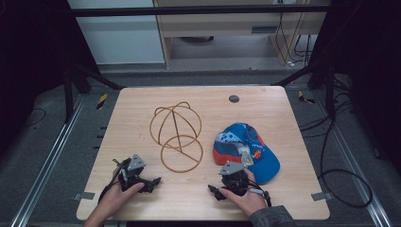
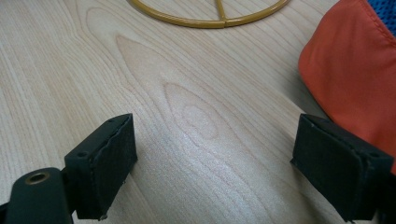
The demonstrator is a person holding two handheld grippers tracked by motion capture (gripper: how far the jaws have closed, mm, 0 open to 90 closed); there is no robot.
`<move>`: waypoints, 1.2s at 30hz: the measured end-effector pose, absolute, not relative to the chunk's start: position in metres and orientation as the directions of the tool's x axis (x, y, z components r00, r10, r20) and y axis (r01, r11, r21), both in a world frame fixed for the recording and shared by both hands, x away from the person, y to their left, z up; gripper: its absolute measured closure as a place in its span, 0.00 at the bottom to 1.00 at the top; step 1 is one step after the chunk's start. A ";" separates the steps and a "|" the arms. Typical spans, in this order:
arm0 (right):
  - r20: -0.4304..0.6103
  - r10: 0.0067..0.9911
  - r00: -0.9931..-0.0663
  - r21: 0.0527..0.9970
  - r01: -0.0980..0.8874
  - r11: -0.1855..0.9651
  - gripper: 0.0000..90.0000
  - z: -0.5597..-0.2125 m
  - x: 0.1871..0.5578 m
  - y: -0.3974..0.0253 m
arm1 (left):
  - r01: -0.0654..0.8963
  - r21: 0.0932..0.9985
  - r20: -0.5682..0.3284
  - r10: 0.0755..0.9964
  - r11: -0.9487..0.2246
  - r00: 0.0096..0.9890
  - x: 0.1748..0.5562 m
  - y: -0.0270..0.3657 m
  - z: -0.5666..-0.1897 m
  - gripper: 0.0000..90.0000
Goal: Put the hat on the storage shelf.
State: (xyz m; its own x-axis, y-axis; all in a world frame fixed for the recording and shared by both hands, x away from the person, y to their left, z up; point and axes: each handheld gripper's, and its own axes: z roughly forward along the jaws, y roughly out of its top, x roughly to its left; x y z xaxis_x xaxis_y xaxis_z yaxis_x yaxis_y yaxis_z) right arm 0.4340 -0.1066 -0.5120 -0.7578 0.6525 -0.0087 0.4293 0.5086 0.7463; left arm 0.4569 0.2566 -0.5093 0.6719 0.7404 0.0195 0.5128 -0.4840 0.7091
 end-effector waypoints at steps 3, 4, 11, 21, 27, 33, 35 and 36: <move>-0.007 0.660 -0.752 0.746 0.435 0.504 0.14 -0.512 0.434 -0.106 | 0.513 0.709 0.020 0.740 -0.484 0.672 0.457 0.257 -0.509 0.00; -0.007 0.660 -0.752 0.746 0.435 0.504 0.14 -0.512 0.434 -0.106 | 0.513 0.709 0.019 0.740 -0.484 0.672 0.457 0.257 -0.509 0.00; -0.010 0.663 -0.748 0.738 0.442 0.510 0.13 -0.511 0.432 -0.105 | 0.513 0.709 0.020 0.740 -0.484 0.672 0.457 0.257 -0.509 0.00; -0.036 0.656 -0.754 0.730 0.429 0.533 0.13 -0.476 0.431 -0.118 | 0.513 0.710 0.019 0.741 -0.483 0.671 0.457 0.257 -0.509 0.00; -0.070 0.698 -0.713 0.702 0.462 0.542 0.13 -0.442 0.448 -0.149 | 0.514 0.709 0.020 0.742 -0.483 0.670 0.456 0.257 -0.509 0.00; -0.066 0.731 -0.679 0.655 0.523 0.545 0.15 -0.426 0.465 -0.176 | 0.514 0.710 0.019 0.742 -0.482 0.670 0.456 0.257 -0.509 0.00; -0.070 0.737 -0.672 0.647 0.532 0.547 0.15 -0.423 0.470 -0.183 | 0.513 0.710 0.020 0.742 -0.483 0.670 0.456 0.257 -0.509 0.00; -0.069 0.739 -0.670 0.635 0.541 0.551 0.16 -0.420 0.472 -0.187 | 0.514 0.709 0.020 0.742 -0.483 0.670 0.456 0.257 -0.509 0.00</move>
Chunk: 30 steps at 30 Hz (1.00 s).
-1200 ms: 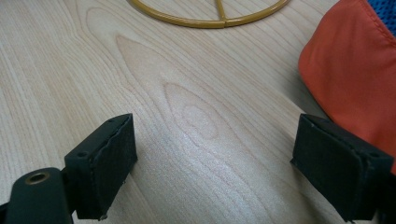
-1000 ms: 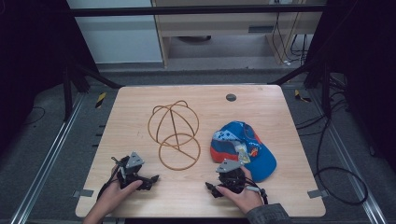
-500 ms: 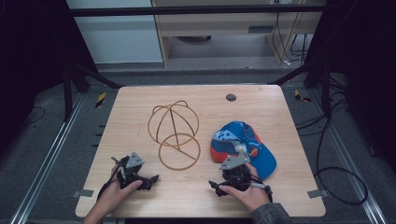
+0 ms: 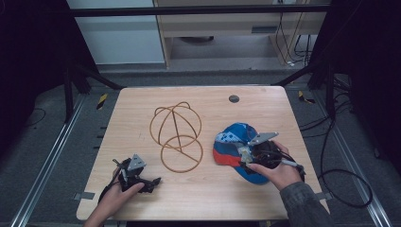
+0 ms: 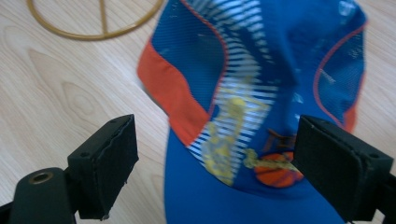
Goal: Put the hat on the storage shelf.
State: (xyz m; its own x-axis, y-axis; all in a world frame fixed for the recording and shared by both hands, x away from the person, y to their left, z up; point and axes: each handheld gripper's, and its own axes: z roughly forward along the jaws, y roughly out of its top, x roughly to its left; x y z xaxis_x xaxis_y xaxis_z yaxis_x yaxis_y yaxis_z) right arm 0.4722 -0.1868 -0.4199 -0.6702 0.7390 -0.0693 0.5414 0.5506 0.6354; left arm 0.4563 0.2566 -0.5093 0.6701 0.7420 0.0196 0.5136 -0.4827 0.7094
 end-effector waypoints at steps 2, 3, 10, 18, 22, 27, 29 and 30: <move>-0.073 0.741 -0.667 0.622 0.550 0.557 0.16 -0.417 0.477 -0.192 | 0.514 0.709 0.020 0.742 -0.483 0.670 0.456 0.257 -0.509 0.00; -0.072 0.741 -0.668 0.614 0.556 0.560 0.16 -0.416 0.478 -0.194 | 0.514 0.709 0.020 0.742 -0.483 0.670 0.456 0.257 -0.509 0.00; -0.055 0.746 -0.663 0.562 0.597 0.572 0.18 -0.405 0.495 -0.206 | 0.514 0.710 0.019 0.742 -0.482 0.670 0.456 0.257 -0.509 0.00; -0.014 0.736 -0.677 0.546 0.612 0.573 0.22 -0.385 0.518 -0.209 | 0.511 0.709 0.019 0.737 -0.486 0.675 0.457 0.257 -0.509 0.00; 0.005 0.740 -0.673 0.524 0.632 0.571 0.26 -0.392 0.532 -0.202 | 0.510 0.709 0.019 0.736 -0.487 0.676 0.457 0.257 -0.509 0.00; 0.029 0.746 -0.666 0.511 0.651 0.561 0.31 -0.405 0.536 -0.196 | 0.511 0.709 0.019 0.737 -0.486 0.675 0.457 0.257 -0.509 0.00; 0.047 0.748 -0.662 0.500 0.664 0.556 0.34 -0.411 0.537 -0.194 | 0.511 0.709 0.019 0.737 -0.486 0.676 0.457 0.257 -0.509 0.00; 0.052 0.751 -0.658 0.499 0.669 0.551 0.36 -0.412 0.537 -0.194 | 0.511 0.709 0.019 0.737 -0.486 0.675 0.457 0.257 -0.509 0.00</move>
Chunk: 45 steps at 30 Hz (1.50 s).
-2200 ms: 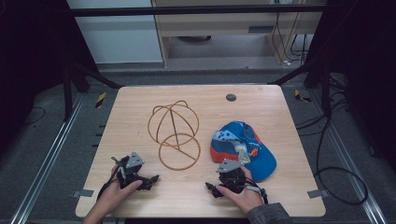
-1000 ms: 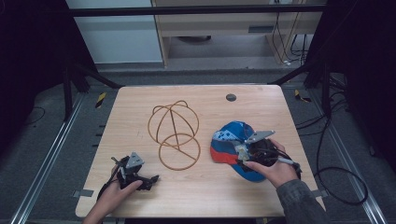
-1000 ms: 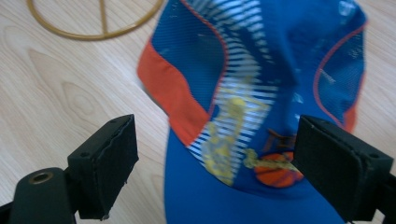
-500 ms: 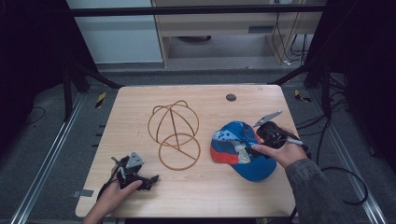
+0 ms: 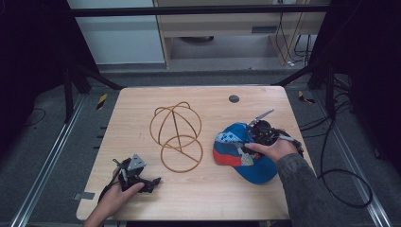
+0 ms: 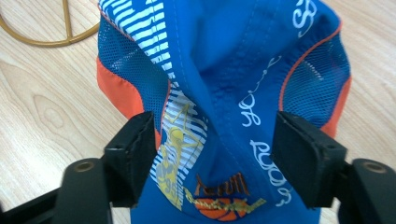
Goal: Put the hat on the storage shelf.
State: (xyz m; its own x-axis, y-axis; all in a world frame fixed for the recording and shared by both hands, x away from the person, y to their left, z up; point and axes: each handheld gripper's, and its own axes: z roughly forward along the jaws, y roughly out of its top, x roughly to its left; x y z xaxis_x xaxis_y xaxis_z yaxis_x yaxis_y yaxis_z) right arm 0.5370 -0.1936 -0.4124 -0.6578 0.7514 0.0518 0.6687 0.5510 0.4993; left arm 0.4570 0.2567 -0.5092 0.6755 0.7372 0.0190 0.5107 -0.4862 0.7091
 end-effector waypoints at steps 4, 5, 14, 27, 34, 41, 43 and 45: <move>0.053 0.755 -0.654 0.494 0.674 0.549 0.43 -0.417 0.539 -0.194 | 0.511 0.709 0.019 0.737 -0.486 0.675 0.457 0.257 -0.509 0.00; 0.054 0.755 -0.654 0.495 0.674 0.549 0.45 -0.418 0.540 -0.194 | 0.511 0.709 0.019 0.737 -0.486 0.675 0.457 0.257 -0.509 0.00; 0.066 0.735 -0.675 0.465 0.673 0.576 0.81 -0.422 0.541 -0.193 | 0.511 0.709 0.019 0.737 -0.486 0.676 0.457 0.257 -0.509 0.00; 0.074 0.711 -0.700 0.480 0.650 0.590 1.00 -0.407 0.542 -0.195 | 0.511 0.709 0.020 0.738 -0.486 0.674 0.457 0.257 -0.509 0.00; 0.063 0.700 -0.711 0.510 0.626 0.590 1.00 -0.384 0.539 -0.199 | 0.511 0.709 0.020 0.738 -0.486 0.674 0.457 0.257 -0.509 0.00; 0.045 0.686 -0.726 0.548 0.592 0.590 1.00 -0.359 0.535 -0.200 | 0.511 0.709 0.020 0.738 -0.486 0.674 0.457 0.257 -0.509 0.00; 0.038 0.688 -0.725 0.557 0.587 0.588 1.00 -0.352 0.534 -0.200 | 0.511 0.709 0.020 0.738 -0.486 0.674 0.457 0.257 -0.509 0.00; 0.030 0.681 -0.732 0.567 0.573 0.592 1.00 -0.346 0.533 -0.200 | 0.511 0.709 0.020 0.738 -0.486 0.674 0.457 0.257 -0.509 0.00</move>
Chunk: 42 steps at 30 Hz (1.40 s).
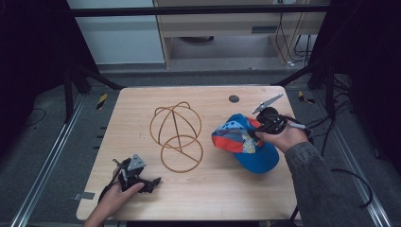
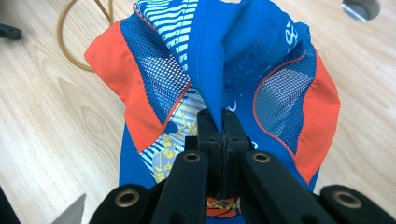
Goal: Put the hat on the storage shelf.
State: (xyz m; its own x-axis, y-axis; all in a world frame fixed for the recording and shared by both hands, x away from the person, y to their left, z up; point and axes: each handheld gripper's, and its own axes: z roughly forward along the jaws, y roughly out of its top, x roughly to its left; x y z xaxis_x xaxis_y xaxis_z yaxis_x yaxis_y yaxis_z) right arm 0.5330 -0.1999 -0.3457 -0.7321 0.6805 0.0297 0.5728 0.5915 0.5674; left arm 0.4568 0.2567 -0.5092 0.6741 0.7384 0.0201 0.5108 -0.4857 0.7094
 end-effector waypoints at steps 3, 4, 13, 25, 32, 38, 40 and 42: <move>0.022 0.678 -0.735 0.576 0.564 0.592 1.00 -0.337 0.531 -0.200 | 0.511 0.709 0.020 0.738 -0.485 0.674 0.457 0.257 -0.509 0.00; 0.022 0.678 -0.735 0.576 0.564 0.592 1.00 -0.337 0.531 -0.200 | 0.511 0.709 0.020 0.738 -0.486 0.674 0.457 0.257 -0.509 0.00; -0.001 0.671 -0.741 0.597 0.538 0.596 1.00 -0.318 0.525 -0.201 | 0.512 0.713 0.016 0.742 -0.479 0.670 0.457 0.256 -0.510 0.00; -0.013 0.671 -0.742 0.622 0.520 0.586 1.00 -0.301 0.521 -0.206 | 0.510 0.713 0.019 0.741 -0.481 0.672 0.457 0.256 -0.509 0.00; -0.025 0.668 -0.744 0.633 0.505 0.587 1.00 -0.292 0.520 -0.208 | 0.510 0.713 0.019 0.741 -0.481 0.671 0.457 0.256 -0.509 0.00; -0.039 0.666 -0.744 0.648 0.488 0.584 1.00 -0.281 0.517 -0.209 | 0.510 0.713 0.019 0.741 -0.481 0.671 0.457 0.256 -0.509 0.00; -0.042 0.669 -0.743 0.657 0.484 0.578 1.00 -0.275 0.515 -0.210 | 0.510 0.713 0.019 0.741 -0.481 0.671 0.457 0.256 -0.509 0.00; -0.049 0.666 -0.744 0.664 0.474 0.578 1.00 -0.270 0.514 -0.210 | 0.509 0.713 0.021 0.740 -0.483 0.672 0.457 0.256 -0.509 0.00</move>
State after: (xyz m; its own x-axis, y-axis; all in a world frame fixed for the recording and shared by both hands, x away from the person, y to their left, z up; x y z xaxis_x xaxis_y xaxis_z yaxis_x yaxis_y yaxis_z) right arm 0.5139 -0.2100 -0.2700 -0.7442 0.6662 -0.0492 0.4736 0.5781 0.6644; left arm 0.4567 0.2565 -0.5094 0.6723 0.7399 0.0212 0.5086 -0.4826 0.7131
